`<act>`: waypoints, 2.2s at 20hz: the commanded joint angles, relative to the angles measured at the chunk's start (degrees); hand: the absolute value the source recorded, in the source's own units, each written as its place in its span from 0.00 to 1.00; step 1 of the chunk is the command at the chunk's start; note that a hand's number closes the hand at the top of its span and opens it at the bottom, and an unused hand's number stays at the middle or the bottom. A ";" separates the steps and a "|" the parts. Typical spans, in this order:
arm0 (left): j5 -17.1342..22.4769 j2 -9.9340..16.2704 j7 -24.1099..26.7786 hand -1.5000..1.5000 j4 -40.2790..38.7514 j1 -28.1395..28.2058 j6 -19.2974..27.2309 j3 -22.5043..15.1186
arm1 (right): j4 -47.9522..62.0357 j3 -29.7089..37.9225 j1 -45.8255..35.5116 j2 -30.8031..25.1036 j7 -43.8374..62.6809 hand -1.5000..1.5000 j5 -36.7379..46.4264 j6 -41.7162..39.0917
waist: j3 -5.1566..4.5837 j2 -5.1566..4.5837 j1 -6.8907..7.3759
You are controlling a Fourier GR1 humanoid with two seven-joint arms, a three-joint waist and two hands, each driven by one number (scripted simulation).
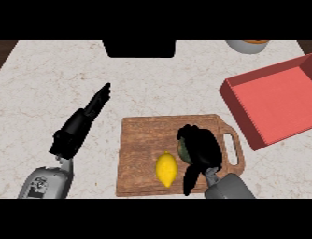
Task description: Pick the squash from the cutting board and place it in the cardboard box
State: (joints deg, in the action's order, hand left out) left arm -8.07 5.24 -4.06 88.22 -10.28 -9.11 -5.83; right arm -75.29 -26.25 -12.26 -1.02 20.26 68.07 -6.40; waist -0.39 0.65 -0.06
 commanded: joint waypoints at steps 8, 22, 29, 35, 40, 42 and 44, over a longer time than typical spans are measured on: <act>0.23 0.26 -0.44 0.50 1.13 1.87 0.29 1.37 | -10.36 3.87 12.36 -29.93 -35.19 1.00 -9.32 4.85 | 0.52 -0.26 -2.36; 1.81 1.10 -1.12 0.50 2.44 1.59 -1.83 2.30 | -23.38 37.75 32.58 -50.32 -67.91 1.00 -41.51 9.71 | 0.35 -0.34 -1.80; 0.40 1.83 -1.21 0.50 4.31 4.04 -1.23 2.13 | -31.13 55.33 41.00 -51.51 -70.95 1.00 -60.94 -3.26 | 0.30 -0.09 -2.19; -2.18 -1.85 0.88 0.50 2.18 3.77 0.62 -1.30 | -29.92 62.45 37.99 -49.81 -62.60 1.00 -67.95 -11.49 | 0.35 -0.56 -0.51; 1.47 0.73 -2.79 0.50 0.91 -1.20 -2.54 3.02 | -31.16 65.19 32.16 -50.03 -52.84 1.00 -68.04 -14.07 | 0.37 -0.66 -0.11; -2.20 -2.15 1.93 0.50 -3.74 -1.25 0.09 -0.08 | -30.97 64.73 27.10 -53.95 -45.83 1.00 -71.37 -14.81 | 0.33 -0.79 0.10; -1.20 -1.91 -3.63 0.50 0.40 -3.63 -0.32 0.50 | -26.37 63.12 22.32 -54.92 -45.55 1.00 -70.54 -15.30 | 0.38 -0.72 0.36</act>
State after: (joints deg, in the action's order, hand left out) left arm -8.52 4.39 -5.55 88.33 -11.60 -10.02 -4.67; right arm -104.02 37.73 16.73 -54.19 -30.68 -1.78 -20.44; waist -0.04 -0.02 -0.09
